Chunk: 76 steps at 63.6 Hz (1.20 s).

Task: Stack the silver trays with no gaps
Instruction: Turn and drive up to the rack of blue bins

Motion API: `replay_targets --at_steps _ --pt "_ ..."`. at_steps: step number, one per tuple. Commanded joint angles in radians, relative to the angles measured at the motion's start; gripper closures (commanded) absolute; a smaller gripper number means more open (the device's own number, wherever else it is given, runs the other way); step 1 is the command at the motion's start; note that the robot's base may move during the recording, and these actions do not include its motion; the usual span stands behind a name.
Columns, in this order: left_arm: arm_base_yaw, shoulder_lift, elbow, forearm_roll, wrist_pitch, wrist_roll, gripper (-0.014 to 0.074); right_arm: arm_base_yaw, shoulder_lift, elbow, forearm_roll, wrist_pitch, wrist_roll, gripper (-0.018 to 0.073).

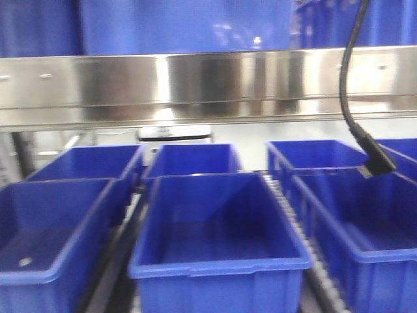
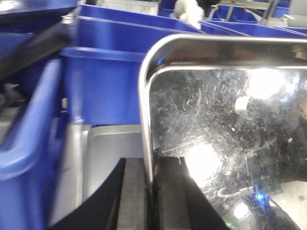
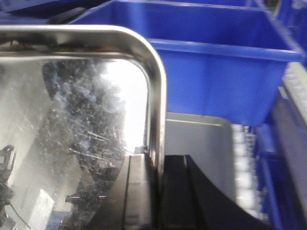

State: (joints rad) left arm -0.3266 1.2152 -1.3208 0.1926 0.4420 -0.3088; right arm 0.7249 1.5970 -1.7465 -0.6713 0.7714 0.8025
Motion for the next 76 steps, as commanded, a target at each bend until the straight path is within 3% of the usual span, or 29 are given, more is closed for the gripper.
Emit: replay_targets --at_steps 1,76 --pt "-0.017 -0.008 -0.010 -0.045 -0.059 0.009 0.0614 0.014 -0.002 -0.008 0.015 -0.309 -0.007 0.0637" --pt "-0.017 -0.008 -0.010 -0.045 -0.059 0.009 0.0614 0.014 -0.002 -0.008 0.015 -0.309 -0.007 0.0637"
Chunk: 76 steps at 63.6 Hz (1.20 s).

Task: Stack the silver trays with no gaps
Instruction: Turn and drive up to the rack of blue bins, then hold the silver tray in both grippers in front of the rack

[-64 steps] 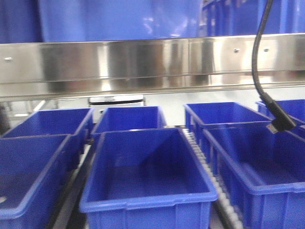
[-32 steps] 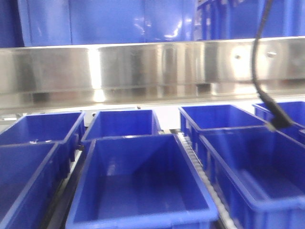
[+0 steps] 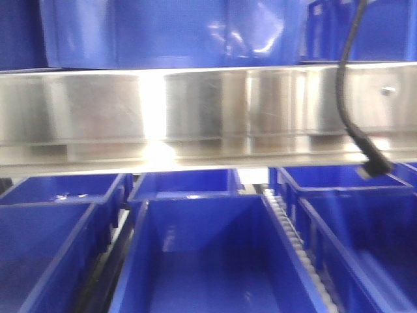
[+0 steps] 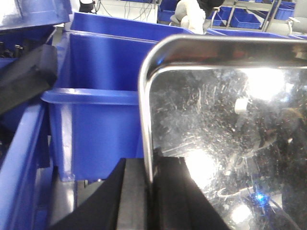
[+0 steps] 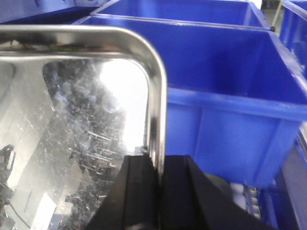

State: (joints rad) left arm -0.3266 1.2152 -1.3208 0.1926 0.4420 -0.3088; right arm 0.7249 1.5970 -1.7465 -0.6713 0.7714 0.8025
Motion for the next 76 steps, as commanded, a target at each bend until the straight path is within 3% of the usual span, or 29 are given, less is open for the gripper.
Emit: replay_targets --at_steps 1,76 --pt "-0.017 -0.008 -0.010 -0.045 -0.059 0.009 0.0614 0.014 -0.002 -0.008 0.015 -0.309 -0.007 0.0637" --pt "-0.017 -0.008 -0.010 -0.045 -0.059 0.009 0.0614 0.014 -0.002 -0.008 0.015 -0.309 -0.007 0.0637"
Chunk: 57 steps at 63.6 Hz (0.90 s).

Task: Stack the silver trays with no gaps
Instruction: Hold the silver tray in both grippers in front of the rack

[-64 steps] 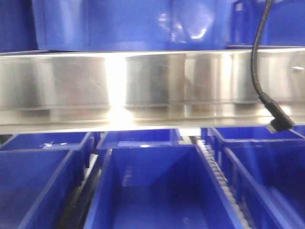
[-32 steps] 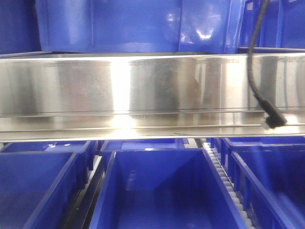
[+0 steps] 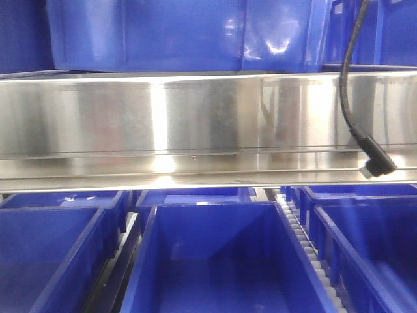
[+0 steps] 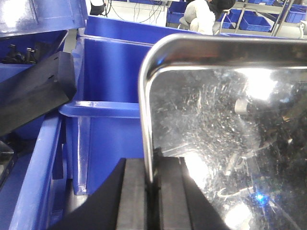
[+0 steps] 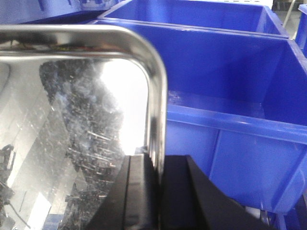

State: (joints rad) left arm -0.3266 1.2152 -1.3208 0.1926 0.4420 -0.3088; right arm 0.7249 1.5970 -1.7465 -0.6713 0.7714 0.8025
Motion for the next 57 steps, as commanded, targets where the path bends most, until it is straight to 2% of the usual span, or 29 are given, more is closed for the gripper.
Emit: replay_targets --at_steps 1,57 --pt "-0.017 -0.008 -0.010 -0.045 -0.059 0.009 0.0614 0.014 -0.002 -0.008 0.015 -0.309 -0.007 0.0637" --pt "-0.017 -0.008 -0.010 -0.047 -0.065 0.009 0.0614 0.014 -0.002 -0.008 0.015 -0.309 -0.007 0.0637"
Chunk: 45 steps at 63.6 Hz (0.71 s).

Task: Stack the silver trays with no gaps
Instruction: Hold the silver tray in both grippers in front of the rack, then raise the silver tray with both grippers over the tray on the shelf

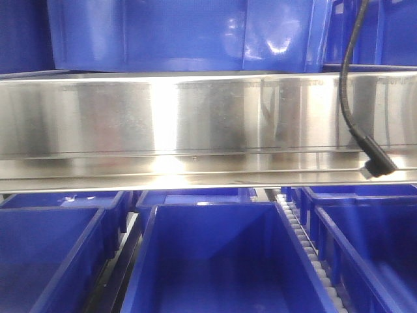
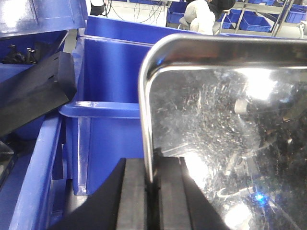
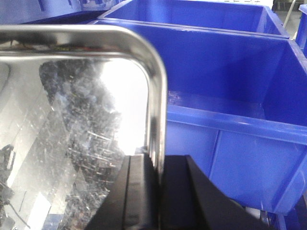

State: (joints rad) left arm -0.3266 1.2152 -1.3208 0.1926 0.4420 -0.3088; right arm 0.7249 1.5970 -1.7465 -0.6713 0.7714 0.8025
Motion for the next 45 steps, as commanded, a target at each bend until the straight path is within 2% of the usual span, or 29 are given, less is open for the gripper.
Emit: replay_targets --at_steps 1,19,33,45 --pt "-0.017 -0.008 -0.010 -0.047 -0.065 0.009 0.0614 0.014 -0.002 -0.008 0.015 -0.309 -0.007 0.0637" --pt "-0.017 -0.008 -0.010 -0.045 -0.074 0.009 0.0614 0.014 -0.002 -0.008 0.021 -0.282 -0.007 0.0637" --pt "-0.017 0.038 -0.010 -0.047 -0.062 0.009 0.0614 0.006 0.016 -0.008 0.026 -0.007 -0.007 0.0637" --pt "-0.017 0.124 -0.010 -0.047 -0.045 0.009 0.0614 0.004 0.073 -0.008 0.026 0.144 -0.012 0.0637"
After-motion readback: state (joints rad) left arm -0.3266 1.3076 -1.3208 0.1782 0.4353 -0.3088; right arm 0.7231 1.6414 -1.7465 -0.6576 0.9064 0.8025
